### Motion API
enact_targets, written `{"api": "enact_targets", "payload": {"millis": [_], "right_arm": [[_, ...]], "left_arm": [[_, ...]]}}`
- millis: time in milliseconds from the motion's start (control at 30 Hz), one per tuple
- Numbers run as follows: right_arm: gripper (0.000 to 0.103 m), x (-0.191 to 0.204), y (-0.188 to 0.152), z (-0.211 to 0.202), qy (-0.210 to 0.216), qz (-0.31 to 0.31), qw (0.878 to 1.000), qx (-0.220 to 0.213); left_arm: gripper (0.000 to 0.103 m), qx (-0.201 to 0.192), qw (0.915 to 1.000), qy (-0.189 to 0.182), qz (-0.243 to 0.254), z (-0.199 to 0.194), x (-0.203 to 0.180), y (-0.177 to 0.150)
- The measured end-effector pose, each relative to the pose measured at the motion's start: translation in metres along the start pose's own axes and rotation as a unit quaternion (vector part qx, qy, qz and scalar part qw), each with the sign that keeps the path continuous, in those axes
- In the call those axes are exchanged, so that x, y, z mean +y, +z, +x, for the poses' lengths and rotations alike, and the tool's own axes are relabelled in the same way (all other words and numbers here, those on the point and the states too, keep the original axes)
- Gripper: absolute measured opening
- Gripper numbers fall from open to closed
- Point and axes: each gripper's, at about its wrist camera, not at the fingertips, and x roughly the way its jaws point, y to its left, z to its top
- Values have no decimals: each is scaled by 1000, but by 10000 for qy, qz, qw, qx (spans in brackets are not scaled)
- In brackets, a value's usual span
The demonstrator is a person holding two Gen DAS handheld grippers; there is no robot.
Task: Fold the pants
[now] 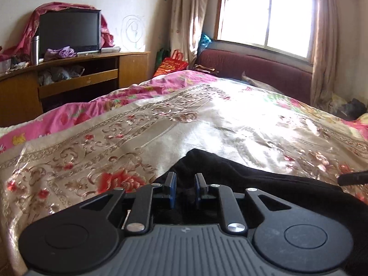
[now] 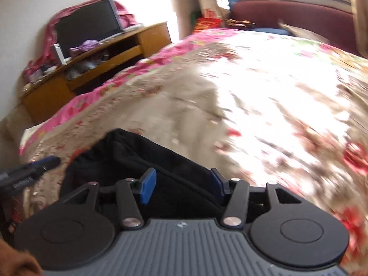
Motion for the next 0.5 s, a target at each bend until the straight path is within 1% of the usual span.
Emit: {"api": "enact_targets", "payload": {"millis": [67,100,167,200,233,300,333,367,400,433,467,500], "right_arm": [[54,-40,-33,-28,-377,875,9954,121],[54,-60,-52,-42,-499,1400,9887,164],[54,-84,-82,-61,-606,2011,9776,133],[54,-93,-96,-66,-583,2294,9715,99],[55,-99,-104,-66,-416,2527,9666,50],[58,-110,-119,-56,119,3071,9516,-33],[62,-114,-123,-46,366,3206,9465,-10],[68,-114,-128,-36,572,3273,9432,-35],[69,-114,-131,-29,717,3250,9429,-109],[68,-115,-130,-25,764,3201,9442,-111],[65,-117,-127,-28,813,3254,9421,-74],[64,-118,-127,-34,1046,3362,9359,-74]], "left_arm": [[31,57,9992,-243,313,4,-22,-4],[31,119,9983,-372,434,7,-33,-6],[32,236,9952,-661,680,14,-54,-12],[32,319,9928,-774,851,18,-66,-16],[32,421,9898,-849,1065,24,-78,-21],[32,635,9845,-947,1331,33,-95,-29],[32,770,9810,-1053,1436,37,-103,-33],[32,842,9791,-1077,1507,38,-108,-36],[32,871,9777,-1066,1583,39,-111,-37],[32,872,9760,-1044,1700,38,-114,-38],[32,862,9746,-1027,1796,35,-116,-38],[32,862,9738,-1055,1823,34,-117,-37]]}}
